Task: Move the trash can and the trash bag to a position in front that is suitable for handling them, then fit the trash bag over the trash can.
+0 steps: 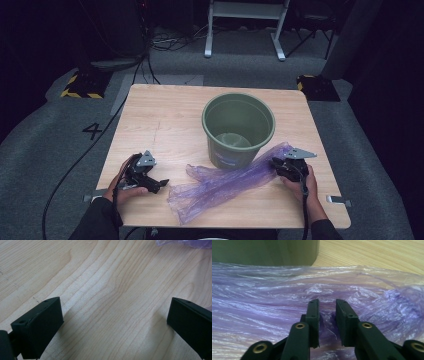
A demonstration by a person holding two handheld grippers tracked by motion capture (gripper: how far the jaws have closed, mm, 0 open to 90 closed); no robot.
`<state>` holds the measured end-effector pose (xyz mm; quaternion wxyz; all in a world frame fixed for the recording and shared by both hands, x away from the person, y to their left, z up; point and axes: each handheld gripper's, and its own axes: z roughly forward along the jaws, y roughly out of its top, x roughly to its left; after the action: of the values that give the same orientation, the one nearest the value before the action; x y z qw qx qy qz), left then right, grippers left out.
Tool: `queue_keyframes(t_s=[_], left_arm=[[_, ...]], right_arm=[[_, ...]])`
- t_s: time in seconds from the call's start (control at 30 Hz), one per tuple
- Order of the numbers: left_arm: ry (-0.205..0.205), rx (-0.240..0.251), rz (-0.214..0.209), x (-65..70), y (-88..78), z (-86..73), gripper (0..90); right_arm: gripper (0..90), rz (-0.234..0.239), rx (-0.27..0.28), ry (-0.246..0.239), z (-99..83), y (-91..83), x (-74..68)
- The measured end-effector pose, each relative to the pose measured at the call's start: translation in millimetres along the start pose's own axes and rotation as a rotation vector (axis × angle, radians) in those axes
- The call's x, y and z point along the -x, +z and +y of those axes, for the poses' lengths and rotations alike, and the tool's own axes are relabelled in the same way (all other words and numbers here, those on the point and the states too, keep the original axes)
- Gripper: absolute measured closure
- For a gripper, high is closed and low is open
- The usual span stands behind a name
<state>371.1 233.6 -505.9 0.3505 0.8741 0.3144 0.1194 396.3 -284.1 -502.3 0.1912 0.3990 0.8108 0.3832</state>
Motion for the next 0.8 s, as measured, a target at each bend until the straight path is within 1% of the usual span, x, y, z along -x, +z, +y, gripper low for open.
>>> queue_keyframes(t_s=[0.07, 0.17, 0.23, 0.27, 0.3, 0.33, 0.37, 0.4, 0.43, 0.47, 0.5, 0.53, 0.57, 0.6, 0.63, 0.73, 0.8], left_arm=[[0.005, -0.003, -0.002, -0.4, 0.1, 0.5, 0.0], [0.008, -0.004, -0.005, -0.6, 0.3, 0.8, 0.0], [0.017, -0.005, -0.011, -1.4, -0.5, 1.5, 1.3], [-0.009, 0.004, -0.004, -2.5, -1.8, 2.6, 4.5], [-0.036, 0.019, -0.005, -4.3, -3.1, 4.6, 20.9], [-0.055, 0.037, -0.034, -6.1, -4.4, 7.0, 20.9], [-0.058, 0.049, -0.056, -7.0, -5.7, 9.2, 17.2], [-0.063, 0.063, -0.073, -6.3, -7.4, 12.2, 17.2], [-0.053, 0.08, -0.073, -4.0, -9.4, 16.9, 12.6], [-0.045, 0.093, -0.074, -1.7, -11.0, 20.8, 17.7], [-0.045, 0.105, -0.078, 1.6, -12.1, 24.6, 19.6], [-0.037, 0.111, -0.083, 5.3, -13.2, 28.7, 15.1], [-0.026, 0.114, -0.087, 9.4, -14.8, 33.3, 15.1], [-0.016, 0.127, -0.09, 14.3, -16.7, 37.6, 17.2], [-0.01, 0.139, -0.095, 18.1, -18.3, 41.0, 16.2], [0.014, 0.17, -0.143, 33.3, -24.0, 55.8, 16.3], [0.038, 0.168, -0.154, 42.7, -24.0, 63.3, 16.6]], right_arm=[[79.2, 0.007, 0.0, -0.004, 0.0, 0.0, 0.0], [81.0, 0.008, 0.0, -0.004, 0.1, 0.1, 0.0], [82.8, 0.006, -0.001, -0.01, 0.2, 0.0, -1.1], [83.9, 0.006, 0.0, -0.011, 0.3, 0.1, -1.3], [86.1, 0.007, 0.001, -0.011, 0.5, 0.2, -1.6], [86.1, 0.007, 0.001, -0.011, 0.5, 0.2, -1.6], [88.2, 0.002, 0.008, -0.012, 0.7, 0.1, -2.0], [88.2, 0.002, 0.008, -0.012, 0.7, 0.1, -2.0], [88.6, 0.002, 0.014, -0.015, 0.8, 0.1, -2.1], [88.9, 0.001, 0.019, -0.014, 1.0, -0.1, -2.3], [89.0, -0.002, 0.022, -0.014, 1.0, -0.2, -2.3], [89.0, -0.002, 0.03, -0.006, 1.0, -0.6, -2.3], [89.0, -0.002, 0.03, -0.006, 1.0, -0.6, -2.3], [89.1, -0.003, 0.033, -0.003, 1.0, -1.1, -2.3], [89.1, -0.004, 0.036, -0.003, 1.3, -1.8, -2.7], [89.2, -0.018, 0.054, -0.011, 3.5, -4.6, -5.0], [89.3, -0.027, 0.066, -0.023, 5.7, -6.4, -6.3]])
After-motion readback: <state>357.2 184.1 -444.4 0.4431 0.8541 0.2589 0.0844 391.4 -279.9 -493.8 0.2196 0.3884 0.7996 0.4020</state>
